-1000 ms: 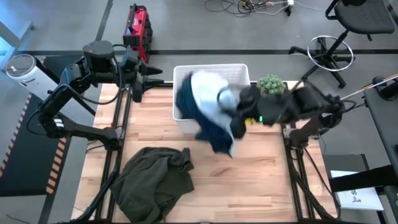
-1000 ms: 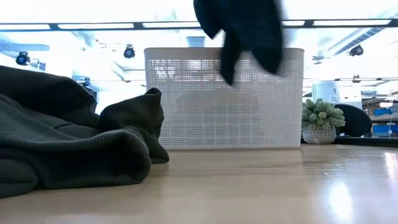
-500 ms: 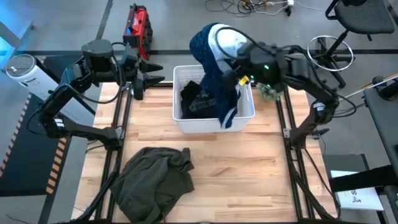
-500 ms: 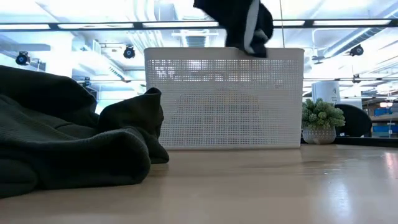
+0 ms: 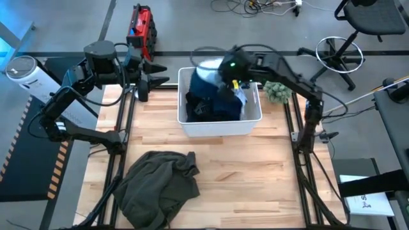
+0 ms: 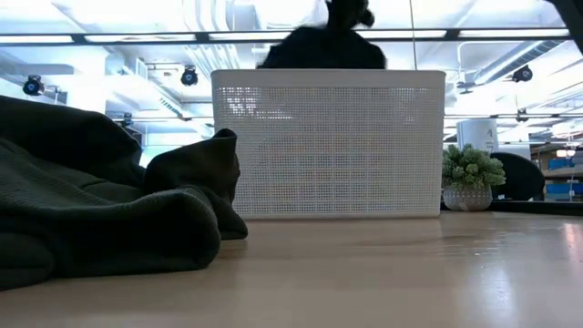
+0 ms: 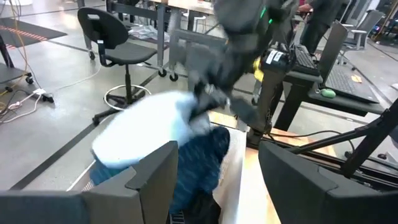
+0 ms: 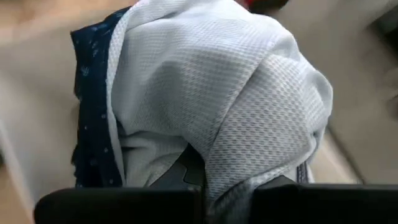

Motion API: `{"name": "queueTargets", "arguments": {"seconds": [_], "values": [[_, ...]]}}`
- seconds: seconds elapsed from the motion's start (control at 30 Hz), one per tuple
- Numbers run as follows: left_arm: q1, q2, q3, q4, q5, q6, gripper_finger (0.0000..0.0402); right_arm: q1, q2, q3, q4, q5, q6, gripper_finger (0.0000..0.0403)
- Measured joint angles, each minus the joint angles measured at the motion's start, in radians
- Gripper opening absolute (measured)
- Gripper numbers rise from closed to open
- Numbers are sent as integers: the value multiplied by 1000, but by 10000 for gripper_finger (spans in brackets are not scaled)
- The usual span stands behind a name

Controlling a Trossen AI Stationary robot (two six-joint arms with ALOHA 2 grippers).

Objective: Sort clothes
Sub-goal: Put the blue shirt into the white bin

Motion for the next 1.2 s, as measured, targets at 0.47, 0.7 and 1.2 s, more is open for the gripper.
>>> {"name": "queueTargets", "arguments": {"seconds": [0.47,0.7,1.2], "values": [[0,0,0,-8,-32,3,227,-53,81,-395,94,-268,-43,10],[0,-1,0,-8,-32,2,235,-143,93,-588,262,-302,11,10],[0,11,0,-114,-28,-57,236,-185,89,-718,355,-262,48,117]]}}
